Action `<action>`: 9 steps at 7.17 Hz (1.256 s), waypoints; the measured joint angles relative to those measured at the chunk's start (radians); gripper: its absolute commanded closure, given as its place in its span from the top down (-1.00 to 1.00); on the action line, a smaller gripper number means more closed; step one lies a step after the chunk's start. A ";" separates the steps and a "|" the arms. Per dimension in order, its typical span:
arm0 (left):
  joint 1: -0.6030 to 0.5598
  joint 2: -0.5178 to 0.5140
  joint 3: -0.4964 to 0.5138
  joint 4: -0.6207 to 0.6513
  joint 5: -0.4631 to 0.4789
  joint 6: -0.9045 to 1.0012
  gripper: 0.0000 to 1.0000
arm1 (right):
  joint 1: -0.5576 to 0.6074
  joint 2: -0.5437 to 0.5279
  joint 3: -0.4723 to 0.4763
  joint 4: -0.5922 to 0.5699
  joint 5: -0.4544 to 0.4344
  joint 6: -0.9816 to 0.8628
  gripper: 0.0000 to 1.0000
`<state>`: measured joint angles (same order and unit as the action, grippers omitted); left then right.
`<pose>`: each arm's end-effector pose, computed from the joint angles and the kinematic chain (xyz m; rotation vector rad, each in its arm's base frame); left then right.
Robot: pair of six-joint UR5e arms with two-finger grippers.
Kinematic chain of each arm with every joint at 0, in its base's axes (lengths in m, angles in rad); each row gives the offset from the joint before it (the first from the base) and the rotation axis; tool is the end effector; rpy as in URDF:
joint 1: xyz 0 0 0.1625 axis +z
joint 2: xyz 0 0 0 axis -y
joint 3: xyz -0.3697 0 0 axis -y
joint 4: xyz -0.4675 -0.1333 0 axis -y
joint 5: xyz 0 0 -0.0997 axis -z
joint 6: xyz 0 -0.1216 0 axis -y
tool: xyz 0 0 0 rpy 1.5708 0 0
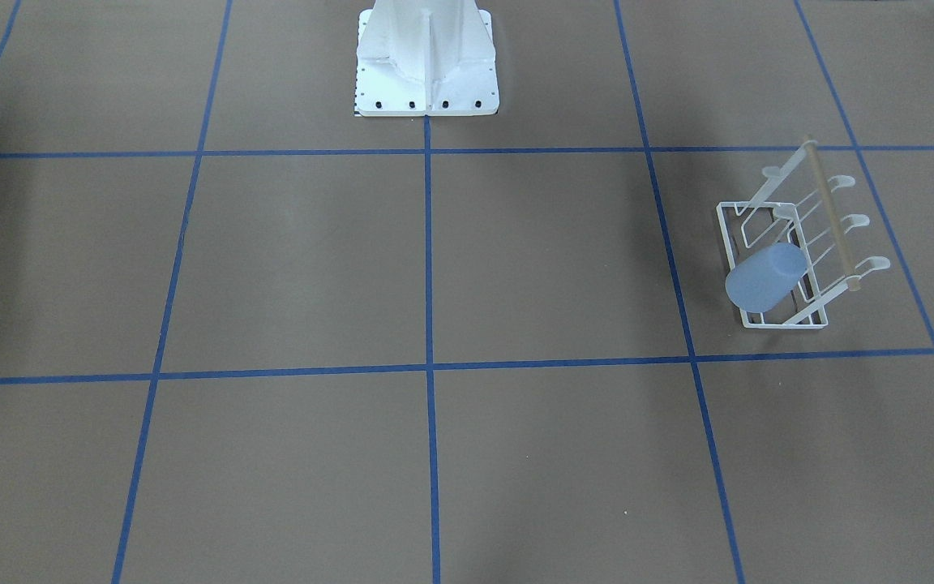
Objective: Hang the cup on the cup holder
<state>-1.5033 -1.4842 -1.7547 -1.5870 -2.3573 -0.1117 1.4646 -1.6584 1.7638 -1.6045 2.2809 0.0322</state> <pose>-0.0106 -0.5441 0.5594 0.0369 0.7920 0.0028 -0.0034 -0.5413 0.5664 0.0194 -0.7131 -0.0963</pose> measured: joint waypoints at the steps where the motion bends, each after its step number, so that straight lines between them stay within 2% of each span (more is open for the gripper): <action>1: 0.000 0.000 -0.001 -0.005 0.000 0.001 0.96 | 0.000 0.000 0.000 0.000 0.000 0.000 1.00; 9: 0.000 0.004 0.015 -0.036 -0.008 -0.008 0.96 | 0.000 0.001 0.005 0.000 0.002 0.000 1.00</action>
<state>-1.5033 -1.4805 -1.7393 -1.6228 -2.3649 -0.1200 1.4650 -1.6577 1.7692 -1.6045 2.2825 0.0322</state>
